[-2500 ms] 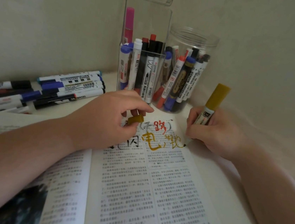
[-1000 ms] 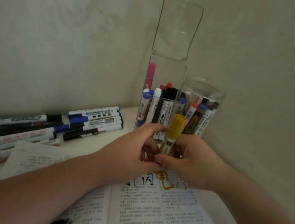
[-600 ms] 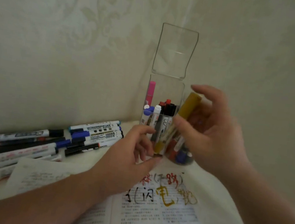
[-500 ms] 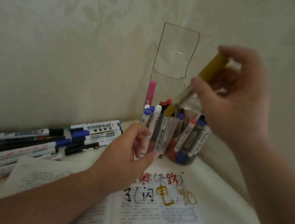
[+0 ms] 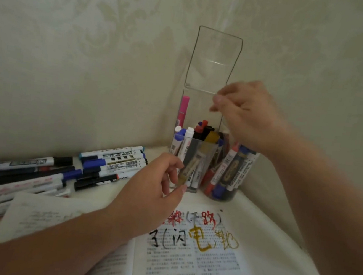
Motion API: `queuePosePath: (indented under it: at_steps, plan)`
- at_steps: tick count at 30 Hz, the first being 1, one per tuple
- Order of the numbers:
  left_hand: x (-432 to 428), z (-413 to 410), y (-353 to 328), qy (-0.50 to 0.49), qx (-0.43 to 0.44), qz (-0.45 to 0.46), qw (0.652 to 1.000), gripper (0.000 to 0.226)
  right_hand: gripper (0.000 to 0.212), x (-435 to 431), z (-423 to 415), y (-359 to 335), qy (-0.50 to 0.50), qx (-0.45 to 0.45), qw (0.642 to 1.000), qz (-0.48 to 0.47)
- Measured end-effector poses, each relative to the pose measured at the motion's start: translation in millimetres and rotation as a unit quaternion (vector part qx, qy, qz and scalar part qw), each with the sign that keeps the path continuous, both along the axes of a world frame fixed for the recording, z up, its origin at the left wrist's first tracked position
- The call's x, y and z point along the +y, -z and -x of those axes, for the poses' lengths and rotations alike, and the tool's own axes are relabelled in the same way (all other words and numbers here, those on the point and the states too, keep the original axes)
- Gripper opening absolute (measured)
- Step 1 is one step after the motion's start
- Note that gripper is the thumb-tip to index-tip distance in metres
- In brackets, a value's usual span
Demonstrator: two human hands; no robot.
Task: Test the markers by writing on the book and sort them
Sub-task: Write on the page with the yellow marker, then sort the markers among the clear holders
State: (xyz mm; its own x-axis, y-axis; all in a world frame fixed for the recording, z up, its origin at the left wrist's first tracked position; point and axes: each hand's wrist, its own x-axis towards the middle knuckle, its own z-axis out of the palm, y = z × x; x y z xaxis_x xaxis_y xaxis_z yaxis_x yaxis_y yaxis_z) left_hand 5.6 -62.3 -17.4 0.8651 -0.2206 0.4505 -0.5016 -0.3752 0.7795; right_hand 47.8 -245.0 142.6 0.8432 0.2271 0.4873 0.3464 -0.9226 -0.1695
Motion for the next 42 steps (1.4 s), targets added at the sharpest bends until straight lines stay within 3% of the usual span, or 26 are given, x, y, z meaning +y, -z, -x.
queuePosePath:
  at_steps: [3,8,14,17,28,32,35,42]
  plan:
    - [0,1,-1,0.002,-0.002,-0.007,1.000,0.033,0.033,-15,9,-19,0.024,-0.036,0.997,-0.066]
    - [0,1,-1,0.008,-0.003,-0.013,1.000,0.031,0.070,-23,20,-31,0.099,0.227,0.968,0.031]
    - [0,1,-2,0.011,-0.006,-0.017,1.000,0.030,0.053,-19,13,-25,0.077,0.290,0.950,0.092]
    - [0,1,-2,0.013,-0.004,-0.015,1.000,0.030,0.044,-19,12,-23,0.059,0.283,0.954,0.075]
    - [0,0,0,0.014,0.004,-0.017,1.000,0.028,0.055,-21,19,-24,0.064,0.310,0.948,0.038]
    - [0,0,0,0.015,0.006,-0.010,1.000,0.027,0.034,-21,15,-24,0.063,0.325,0.937,0.114]
    - [0,1,0,0.020,0.006,-0.006,1.000,0.025,0.012,-22,10,-20,0.077,0.276,0.945,0.157]
    - [0,1,0,0.020,0.015,-0.005,1.000,0.023,0.023,-30,6,-14,0.055,0.190,0.978,0.068]
